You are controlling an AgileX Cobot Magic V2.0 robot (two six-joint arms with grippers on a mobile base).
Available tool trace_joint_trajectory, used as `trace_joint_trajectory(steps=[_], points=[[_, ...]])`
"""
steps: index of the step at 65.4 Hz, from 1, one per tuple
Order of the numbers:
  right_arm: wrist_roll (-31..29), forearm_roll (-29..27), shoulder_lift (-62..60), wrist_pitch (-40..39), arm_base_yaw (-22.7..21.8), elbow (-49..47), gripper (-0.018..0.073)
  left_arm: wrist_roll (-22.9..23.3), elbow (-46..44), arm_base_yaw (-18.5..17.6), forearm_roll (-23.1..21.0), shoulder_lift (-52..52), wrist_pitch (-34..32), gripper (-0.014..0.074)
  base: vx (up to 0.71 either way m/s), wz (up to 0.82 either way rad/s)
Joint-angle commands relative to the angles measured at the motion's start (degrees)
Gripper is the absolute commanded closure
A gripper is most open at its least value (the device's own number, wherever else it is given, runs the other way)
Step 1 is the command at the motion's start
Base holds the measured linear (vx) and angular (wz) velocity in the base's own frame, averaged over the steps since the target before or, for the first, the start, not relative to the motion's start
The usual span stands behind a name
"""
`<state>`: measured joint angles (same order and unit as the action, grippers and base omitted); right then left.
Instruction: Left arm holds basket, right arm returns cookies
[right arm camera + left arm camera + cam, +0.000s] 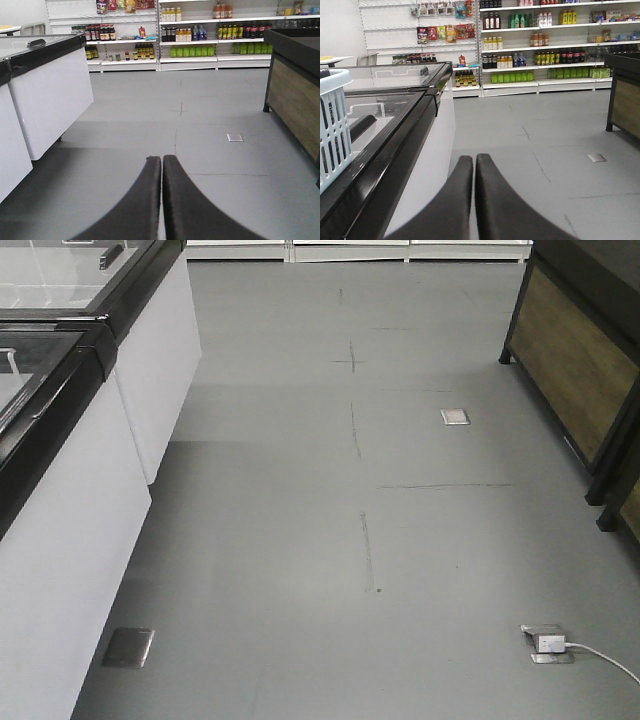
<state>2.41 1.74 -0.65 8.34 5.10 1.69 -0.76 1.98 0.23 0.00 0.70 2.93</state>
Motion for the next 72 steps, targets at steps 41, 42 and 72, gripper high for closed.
trace_joint_trajectory(steps=[41, 42, 72], points=[[-0.12, 0.17, -0.53, -4.50, -0.22, -0.02, 0.0568, -0.04, 0.15, -0.20, -0.36, 0.81, -4.04, 0.0604, 0.00, 0.00], [-0.12, 0.17, -0.53, -4.50, -0.22, -0.02, 0.0568, -0.04, 0.15, -0.20, -0.36, 0.81, -4.04, 0.0604, 0.00, 0.00], [-0.12, 0.17, -0.53, -4.50, -0.22, -0.02, 0.0568, -0.04, 0.15, -0.20, -0.36, 0.81, -4.04, 0.0604, 0.00, 0.00]])
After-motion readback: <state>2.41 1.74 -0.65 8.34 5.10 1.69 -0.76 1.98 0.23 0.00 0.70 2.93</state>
